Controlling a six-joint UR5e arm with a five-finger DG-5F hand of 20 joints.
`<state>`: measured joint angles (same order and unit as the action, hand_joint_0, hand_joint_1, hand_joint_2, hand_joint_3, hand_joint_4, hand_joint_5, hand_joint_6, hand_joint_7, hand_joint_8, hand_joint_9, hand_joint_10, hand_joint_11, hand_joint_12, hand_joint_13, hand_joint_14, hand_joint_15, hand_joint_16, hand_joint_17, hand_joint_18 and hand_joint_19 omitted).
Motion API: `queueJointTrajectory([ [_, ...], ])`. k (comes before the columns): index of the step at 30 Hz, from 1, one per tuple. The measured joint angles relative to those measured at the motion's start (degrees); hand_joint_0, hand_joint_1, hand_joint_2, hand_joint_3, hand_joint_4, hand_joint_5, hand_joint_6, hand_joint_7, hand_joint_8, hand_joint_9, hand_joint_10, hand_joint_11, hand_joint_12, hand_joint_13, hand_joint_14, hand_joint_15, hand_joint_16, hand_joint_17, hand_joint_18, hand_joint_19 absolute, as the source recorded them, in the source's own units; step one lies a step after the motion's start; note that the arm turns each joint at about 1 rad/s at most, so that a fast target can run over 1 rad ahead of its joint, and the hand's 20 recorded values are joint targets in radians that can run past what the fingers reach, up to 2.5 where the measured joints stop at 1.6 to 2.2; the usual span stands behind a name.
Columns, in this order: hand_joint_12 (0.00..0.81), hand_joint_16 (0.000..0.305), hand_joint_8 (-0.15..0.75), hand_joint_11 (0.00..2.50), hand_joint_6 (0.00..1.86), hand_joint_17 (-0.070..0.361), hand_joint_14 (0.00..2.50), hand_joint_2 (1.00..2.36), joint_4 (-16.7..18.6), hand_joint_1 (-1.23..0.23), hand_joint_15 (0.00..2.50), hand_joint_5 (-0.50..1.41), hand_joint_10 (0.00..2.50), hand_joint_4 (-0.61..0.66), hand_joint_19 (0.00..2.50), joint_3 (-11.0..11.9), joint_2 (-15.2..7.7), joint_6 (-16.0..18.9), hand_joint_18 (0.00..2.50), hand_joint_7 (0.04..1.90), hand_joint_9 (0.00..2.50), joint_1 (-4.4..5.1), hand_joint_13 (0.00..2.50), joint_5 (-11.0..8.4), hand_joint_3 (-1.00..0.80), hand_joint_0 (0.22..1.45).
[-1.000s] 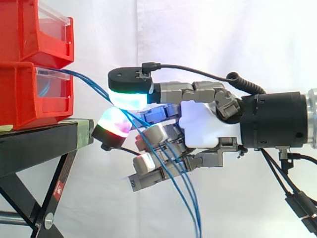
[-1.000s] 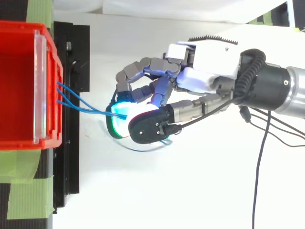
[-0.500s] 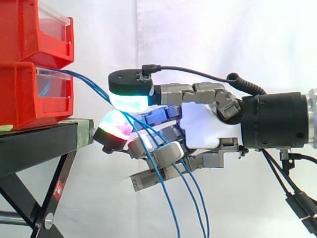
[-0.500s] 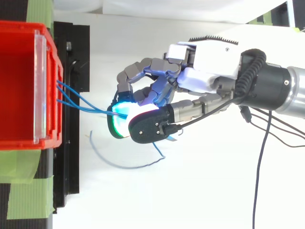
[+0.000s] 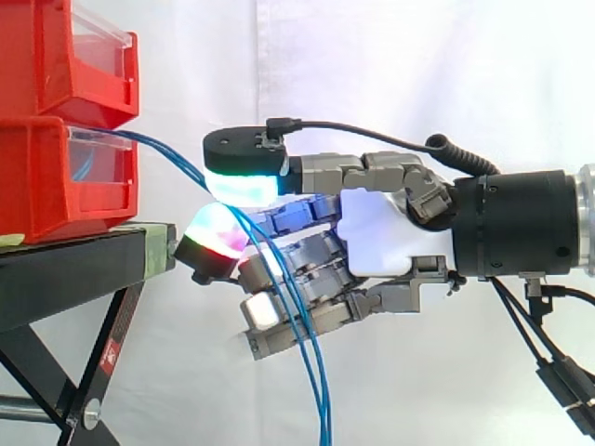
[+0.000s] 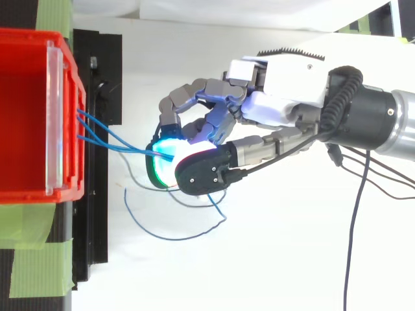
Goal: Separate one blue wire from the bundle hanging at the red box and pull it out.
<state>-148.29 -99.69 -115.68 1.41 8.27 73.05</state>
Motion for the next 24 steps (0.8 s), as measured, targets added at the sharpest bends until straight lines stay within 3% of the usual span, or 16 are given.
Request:
queueJointTrajectory([
  [2, 0.509, 0.065, 0.472, 1.15, 0.88, 0.145, 0.02, 1.01, 0.01, -0.67, 0.53, -0.17, 0.01, 0.19, 0.13, 0.01, 0.01, 0.0, 0.57, 1.24, 1.07, 0.0, 1.12, -0.05, 0.13, 0.58],
  [3, 0.508, 0.065, 0.466, 1.16, 0.88, 0.145, 0.02, 1.01, 0.01, -0.67, 0.9, -0.17, 0.01, 0.19, 0.15, 0.01, 0.03, 0.0, 0.58, 1.25, 1.06, 0.0, 1.3, -0.07, 0.13, 0.58],
  [5, 0.486, 0.067, 0.462, 1.18, 0.88, 0.15, 0.0, 1.01, 0.01, -0.66, 1.26, -0.17, 0.01, 0.19, 0.2, 0.01, 0.03, 0.0, 0.6, 1.25, 1.07, 0.0, 1.43, -0.09, 0.13, 0.58],
  [7, 0.448, 0.068, 0.459, 1.19, 0.88, 0.153, 0.78, 1.01, 0.02, -0.66, 1.03, -0.17, 0.01, 0.19, 0.26, 0.01, 0.03, 0.0, 0.65, 1.25, 1.07, -0.01, 1.37, -0.1, 0.13, 0.58],
  [8, 0.44, 0.069, 0.459, 1.21, 0.88, 0.155, 0.94, 1.01, 0.02, -0.66, 0.97, -0.17, 0.01, 0.19, 0.29, 0.01, 0.03, 0.0, 0.68, 1.25, 1.07, -0.01, 1.35, -0.1, 0.13, 0.58],
  [10, 0.436, 0.069, 0.461, 1.21, 0.88, 0.156, 1.15, 1.01, 0.02, -0.66, 0.91, -0.17, 0.01, 0.19, 0.33, 0.01, 0.03, 0.0, 0.7, 1.25, 1.07, -0.01, 1.32, -0.1, 0.13, 0.58],
  [14, 0.444, 0.07, 0.451, 1.21, 0.88, 0.158, 1.22, 1.01, 0.02, -0.66, 0.92, -0.17, 0.01, 0.19, 0.35, 0.01, 0.02, 0.0, 0.72, 1.23, 1.06, -0.01, 1.29, -0.11, 0.13, 0.58],
  [16, 0.448, 0.07, 0.456, 1.21, 0.88, 0.158, 1.19, 1.01, 0.01, -0.66, 0.93, -0.17, 0.01, 0.19, 0.35, 0.01, 0.02, 0.0, 0.72, 1.23, 1.06, -0.01, 1.29, -0.11, 0.13, 0.58],
  [17, 0.454, 0.071, 0.453, 1.21, 0.88, 0.159, 1.0, 1.01, 0.01, -0.66, 1.01, -0.17, 0.01, 0.19, 0.34, 0.01, 0.02, 0.0, 0.71, 1.23, 1.07, 0.0, 1.28, -0.11, 0.13, 0.58],
  [19, 0.469, 0.072, 0.456, 1.22, 0.88, 0.161, 0.47, 1.01, 0.0, -0.66, 1.25, -0.17, 0.01, 0.19, 0.33, 0.01, 0.02, 0.0, 0.7, 1.24, 1.06, 0.0, 1.33, -0.11, 0.13, 0.58],
  [20, 0.491, 0.072, 0.452, 1.2, 0.88, 0.161, 0.0, 1.01, -0.01, -0.66, 1.37, -0.17, 0.01, 0.19, 0.31, 0.01, 0.02, 0.0, 0.69, 1.23, 1.06, 0.0, 1.38, -0.11, 0.13, 0.58],
  [24, 0.543, 0.064, 0.466, 1.17, 0.88, 0.144, 0.02, 1.01, -0.01, -0.66, 0.7, -0.17, 0.01, 0.19, 0.18, 0.01, 0.02, 0.0, 0.62, 1.23, 1.07, 0.01, 1.22, -0.1, 0.12, 0.58],
])
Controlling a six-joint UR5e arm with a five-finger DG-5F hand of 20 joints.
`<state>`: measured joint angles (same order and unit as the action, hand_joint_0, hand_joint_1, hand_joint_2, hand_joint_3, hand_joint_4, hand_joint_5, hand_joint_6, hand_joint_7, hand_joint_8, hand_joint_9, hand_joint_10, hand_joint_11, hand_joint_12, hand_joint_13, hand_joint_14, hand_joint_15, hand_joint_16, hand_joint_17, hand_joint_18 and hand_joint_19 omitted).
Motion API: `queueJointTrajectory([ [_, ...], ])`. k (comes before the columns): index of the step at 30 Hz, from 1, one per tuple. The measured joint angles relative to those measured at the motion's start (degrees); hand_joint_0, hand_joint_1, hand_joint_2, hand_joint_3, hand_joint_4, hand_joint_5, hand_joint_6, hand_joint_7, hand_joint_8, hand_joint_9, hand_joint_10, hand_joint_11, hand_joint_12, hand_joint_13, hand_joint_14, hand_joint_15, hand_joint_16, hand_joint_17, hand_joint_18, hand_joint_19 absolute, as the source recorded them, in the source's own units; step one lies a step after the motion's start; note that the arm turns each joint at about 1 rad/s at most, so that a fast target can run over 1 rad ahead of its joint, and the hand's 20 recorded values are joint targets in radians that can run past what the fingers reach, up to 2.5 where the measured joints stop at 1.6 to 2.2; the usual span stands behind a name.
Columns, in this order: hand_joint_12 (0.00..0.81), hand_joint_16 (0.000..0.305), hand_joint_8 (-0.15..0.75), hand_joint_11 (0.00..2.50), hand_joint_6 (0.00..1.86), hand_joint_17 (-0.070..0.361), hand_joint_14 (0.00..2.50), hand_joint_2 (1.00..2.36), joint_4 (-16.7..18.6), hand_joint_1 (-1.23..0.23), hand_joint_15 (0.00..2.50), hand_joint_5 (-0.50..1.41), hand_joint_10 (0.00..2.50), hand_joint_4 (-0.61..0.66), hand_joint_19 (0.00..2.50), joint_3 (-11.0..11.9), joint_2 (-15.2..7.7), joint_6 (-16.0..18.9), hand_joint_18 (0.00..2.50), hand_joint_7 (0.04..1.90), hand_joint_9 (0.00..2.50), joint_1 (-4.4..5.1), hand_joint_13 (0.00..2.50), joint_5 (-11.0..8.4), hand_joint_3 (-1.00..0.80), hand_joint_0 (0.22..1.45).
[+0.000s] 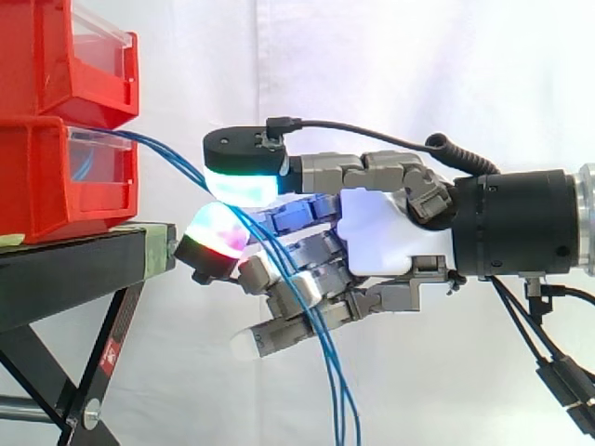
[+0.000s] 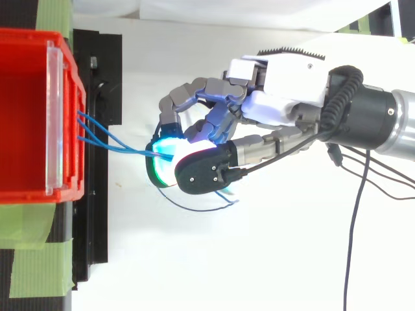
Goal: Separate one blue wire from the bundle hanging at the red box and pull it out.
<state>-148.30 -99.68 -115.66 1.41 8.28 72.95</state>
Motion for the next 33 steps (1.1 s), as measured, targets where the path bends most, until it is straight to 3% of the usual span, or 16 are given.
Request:
queueJointTrajectory([
  [4, 0.543, 0.055, 0.479, 1.14, 0.88, 0.124, 0.01, 1.01, 0.0, -0.66, 0.37, -0.17, 0.01, 0.19, 0.06, 0.0, 0.0, 0.0, 0.56, 1.24, 1.09, 0.01, 1.19, -0.04, 0.13, 0.58],
  [10, 0.485, 0.051, 0.475, 1.13, 0.88, 0.114, 0.01, 1.01, -0.01, -0.66, 0.38, -0.17, 0.01, 0.2, 0.04, -0.01, 0.0, 0.0, 0.54, 1.24, 1.09, 0.0, 1.27, -0.07, 0.12, 0.58],
  [12, 0.465, 0.051, 0.471, 1.12, 0.88, 0.115, 0.02, 1.01, 0.0, -0.66, 0.6, -0.17, 0.01, 0.2, 0.09, -0.02, 0.0, 0.0, 0.55, 1.24, 1.09, 0.0, 1.42, -0.08, 0.11, 0.59],
  [20, 0.444, 0.059, 0.454, 1.14, 0.88, 0.133, 0.02, 1.01, 0.02, -0.65, 1.11, -0.18, 0.01, 0.2, 0.19, 0.0, 0.0, 0.0, 0.62, 1.23, 1.05, 0.06, 1.54, -0.09, 0.1, 0.59],
  [33, 0.421, 0.063, 0.453, 1.15, 0.88, 0.141, 0.01, 1.01, 0.0, -0.65, 1.42, -0.18, 0.01, 0.2, 0.24, -0.01, 0.0, 0.0, 0.67, 1.22, 1.05, 0.07, 1.59, -0.09, 0.1, 0.58],
])
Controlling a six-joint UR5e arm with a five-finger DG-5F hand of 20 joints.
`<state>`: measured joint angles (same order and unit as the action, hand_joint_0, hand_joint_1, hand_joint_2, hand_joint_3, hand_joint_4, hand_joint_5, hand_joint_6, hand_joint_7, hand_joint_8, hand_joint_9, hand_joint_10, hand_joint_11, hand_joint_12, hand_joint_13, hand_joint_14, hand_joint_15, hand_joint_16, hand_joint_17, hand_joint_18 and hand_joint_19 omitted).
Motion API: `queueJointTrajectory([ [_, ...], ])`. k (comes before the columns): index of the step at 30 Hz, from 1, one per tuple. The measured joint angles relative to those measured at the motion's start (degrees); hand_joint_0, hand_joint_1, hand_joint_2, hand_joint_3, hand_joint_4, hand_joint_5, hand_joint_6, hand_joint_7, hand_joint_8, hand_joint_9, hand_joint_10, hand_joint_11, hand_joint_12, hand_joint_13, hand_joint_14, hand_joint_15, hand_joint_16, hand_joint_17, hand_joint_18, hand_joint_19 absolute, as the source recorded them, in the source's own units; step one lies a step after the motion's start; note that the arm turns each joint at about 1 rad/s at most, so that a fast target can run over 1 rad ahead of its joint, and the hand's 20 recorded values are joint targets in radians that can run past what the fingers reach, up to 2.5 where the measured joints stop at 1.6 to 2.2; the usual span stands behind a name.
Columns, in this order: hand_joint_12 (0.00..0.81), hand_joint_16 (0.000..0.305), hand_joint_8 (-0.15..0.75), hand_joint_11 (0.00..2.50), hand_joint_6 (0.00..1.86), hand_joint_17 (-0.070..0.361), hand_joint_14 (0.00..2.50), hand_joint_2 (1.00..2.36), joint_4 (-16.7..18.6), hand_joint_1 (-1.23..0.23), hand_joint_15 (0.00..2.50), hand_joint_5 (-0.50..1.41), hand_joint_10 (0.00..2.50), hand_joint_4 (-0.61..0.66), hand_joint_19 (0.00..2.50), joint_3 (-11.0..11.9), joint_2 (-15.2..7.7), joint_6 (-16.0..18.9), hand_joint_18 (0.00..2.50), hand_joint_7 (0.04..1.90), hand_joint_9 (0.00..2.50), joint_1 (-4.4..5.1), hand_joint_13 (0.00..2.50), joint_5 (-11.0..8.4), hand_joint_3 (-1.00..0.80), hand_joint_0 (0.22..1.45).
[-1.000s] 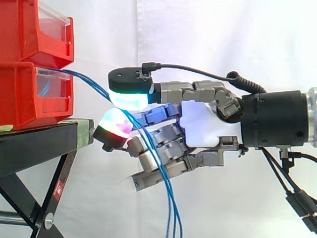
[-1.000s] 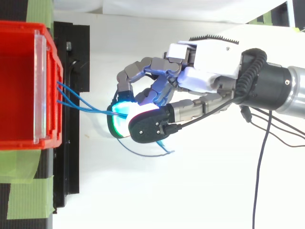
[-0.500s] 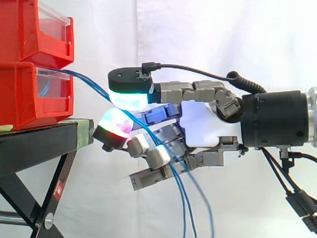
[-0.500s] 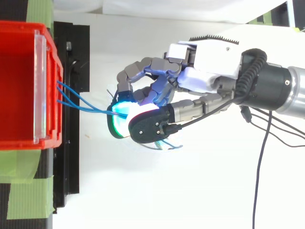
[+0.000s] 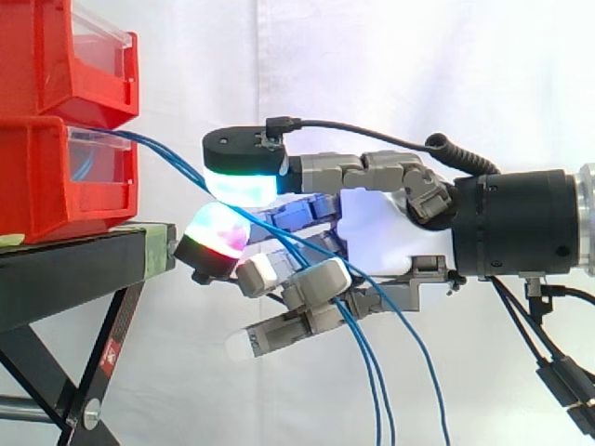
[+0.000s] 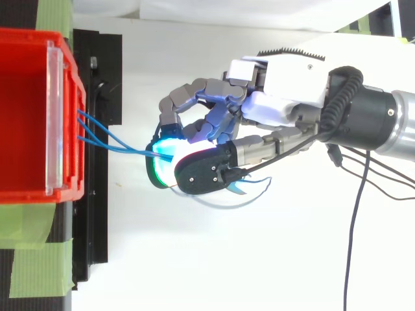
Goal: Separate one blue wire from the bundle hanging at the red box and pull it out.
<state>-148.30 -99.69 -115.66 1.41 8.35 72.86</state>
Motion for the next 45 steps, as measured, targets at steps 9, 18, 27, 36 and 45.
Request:
queueJointTrajectory([
  [9, 0.406, 0.062, 0.45, 1.27, 0.88, 0.14, 0.45, 1.01, 0.02, -0.66, 1.41, -0.18, 0.01, 0.2, 0.28, 0.0, 0.0, 0.0, 0.72, 1.22, 1.14, 0.0, 1.52, 0.0, 0.1, 0.58],
  [18, 0.403, 0.062, 0.446, 1.43, 0.88, 0.139, 0.81, 1.01, 0.02, -0.67, 1.3, -0.18, 0.0, 0.19, 0.34, 0.01, 0.0, 0.0, 0.76, 1.22, 1.28, 0.0, 1.44, 0.0, 0.1, 0.59],
  [27, 0.389, 0.06, 0.438, 1.45, 0.88, 0.135, 0.91, 1.01, -1.37, -0.69, 1.26, -0.17, 0.04, 0.18, 0.48, 1.07, 1.79, -0.73, 0.83, 1.23, 1.3, -0.25, 1.43, -0.08, 0.1, 0.59],
  [36, 0.367, 0.061, 0.433, 1.46, 0.87, 0.137, 0.99, 1.01, -9.57, -0.69, 1.24, -0.18, 0.02, 0.18, 0.79, 1.23, 4.81, -5.69, 1.02, 1.23, 1.3, -0.52, 1.43, -0.61, 0.1, 0.6],
  [45, 0.369, 0.063, 0.412, 1.45, 0.87, 0.142, 0.97, 1.02, -11.03, -0.69, 1.26, -0.18, 0.0, 0.17, 0.8, 2.21, 5.98, -14.68, 1.01, 1.24, 1.27, -0.2, 1.42, -2.73, 0.09, 0.6],
])
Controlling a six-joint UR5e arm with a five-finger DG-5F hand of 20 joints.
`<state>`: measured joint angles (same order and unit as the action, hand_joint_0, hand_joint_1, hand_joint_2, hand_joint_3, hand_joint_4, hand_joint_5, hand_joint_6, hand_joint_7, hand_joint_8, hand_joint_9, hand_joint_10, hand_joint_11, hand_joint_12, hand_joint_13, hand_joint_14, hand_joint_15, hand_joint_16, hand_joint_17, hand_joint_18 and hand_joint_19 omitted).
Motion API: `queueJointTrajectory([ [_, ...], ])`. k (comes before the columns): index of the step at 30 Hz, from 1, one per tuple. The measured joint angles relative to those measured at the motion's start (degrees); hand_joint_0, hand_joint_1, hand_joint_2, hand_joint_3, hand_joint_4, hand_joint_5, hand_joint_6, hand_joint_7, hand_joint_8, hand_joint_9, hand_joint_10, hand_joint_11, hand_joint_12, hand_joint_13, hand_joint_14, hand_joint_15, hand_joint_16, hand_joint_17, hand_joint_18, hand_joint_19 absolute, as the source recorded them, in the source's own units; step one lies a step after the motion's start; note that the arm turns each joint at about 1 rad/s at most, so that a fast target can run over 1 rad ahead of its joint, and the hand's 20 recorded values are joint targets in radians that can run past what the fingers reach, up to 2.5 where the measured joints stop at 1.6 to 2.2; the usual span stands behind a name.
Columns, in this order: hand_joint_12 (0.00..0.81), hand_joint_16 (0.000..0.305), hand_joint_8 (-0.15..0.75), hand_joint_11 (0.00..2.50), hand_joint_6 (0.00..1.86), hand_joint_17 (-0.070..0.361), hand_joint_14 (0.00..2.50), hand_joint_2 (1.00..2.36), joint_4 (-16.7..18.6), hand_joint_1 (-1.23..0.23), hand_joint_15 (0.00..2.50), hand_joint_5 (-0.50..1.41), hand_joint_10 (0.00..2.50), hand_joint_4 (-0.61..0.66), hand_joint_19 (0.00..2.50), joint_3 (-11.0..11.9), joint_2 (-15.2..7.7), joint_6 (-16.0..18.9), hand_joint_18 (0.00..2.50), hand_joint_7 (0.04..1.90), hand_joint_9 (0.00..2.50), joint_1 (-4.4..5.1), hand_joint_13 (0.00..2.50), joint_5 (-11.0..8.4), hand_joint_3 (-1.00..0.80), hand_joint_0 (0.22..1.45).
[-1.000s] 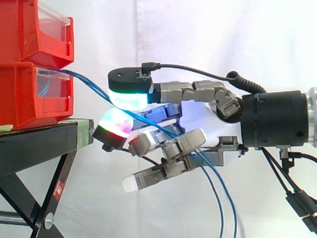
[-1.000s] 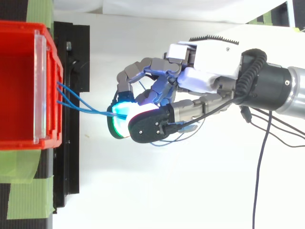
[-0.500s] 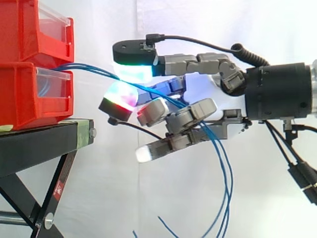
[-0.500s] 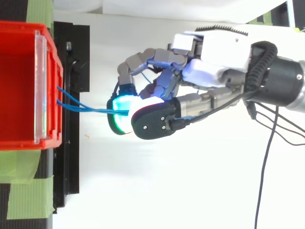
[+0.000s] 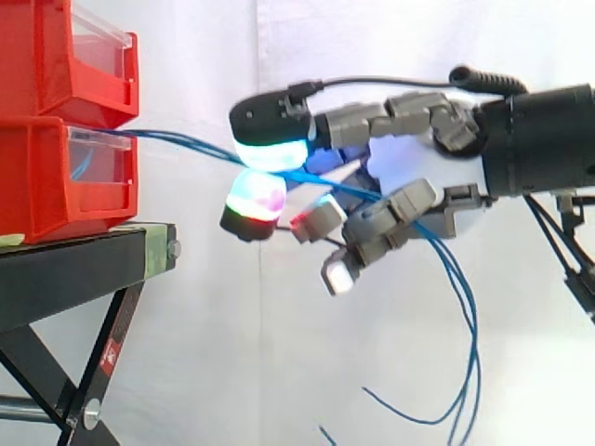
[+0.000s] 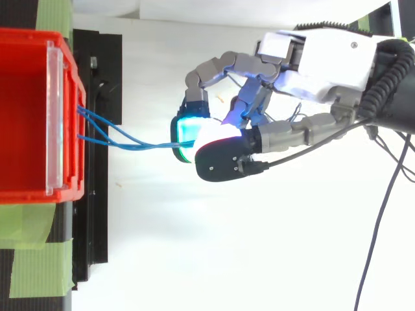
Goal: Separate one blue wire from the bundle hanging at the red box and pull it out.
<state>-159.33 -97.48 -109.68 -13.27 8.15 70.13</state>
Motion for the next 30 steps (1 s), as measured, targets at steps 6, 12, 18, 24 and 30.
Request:
queueJointTrajectory([
  [6, 0.377, 0.064, 0.408, 1.45, 0.88, 0.144, 0.85, 1.02, -1.54, -0.69, 1.31, -0.18, 0.0, 0.17, 0.76, 3.4, 1.2, -7.58, 0.97, 1.22, 1.24, 0.23, 1.4, -0.3, 0.09, 0.6],
  [12, 0.369, 0.063, 0.4, 1.44, 0.88, 0.142, 0.77, 1.02, -4.24, -0.69, 1.36, -0.18, 0.0, 0.16, 0.77, 5.89, 2.21, -16.1, 0.94, 1.22, 1.22, 0.35, 1.4, -0.35, 0.08, 0.6],
  [18, 0.354, 0.062, 0.381, 1.45, 0.87, 0.139, 0.71, 1.02, -6.76, -0.7, 1.41, -0.18, 0.0, 0.14, 0.78, 6.85, 2.34, -24.19, 0.93, 1.22, 1.2, 0.36, 1.38, -0.43, 0.08, 0.6],
  [24, 0.348, 0.061, 0.37, 1.45, 0.87, 0.137, 0.69, 1.02, -8.14, -0.71, 1.44, -0.19, 0.0, 0.13, 0.79, 6.92, 2.36, -26.47, 0.92, 1.22, 1.2, 0.24, 1.37, -0.38, 0.08, 0.6],
  [30, 0.338, 0.059, 0.347, 1.44, 0.87, 0.132, 0.64, 1.03, -9.87, -0.71, 1.48, -0.19, 0.0, 0.13, 0.79, 6.93, 2.37, -26.46, 0.89, 1.22, 1.15, 0.34, 1.35, -0.03, 0.06, 0.59],
])
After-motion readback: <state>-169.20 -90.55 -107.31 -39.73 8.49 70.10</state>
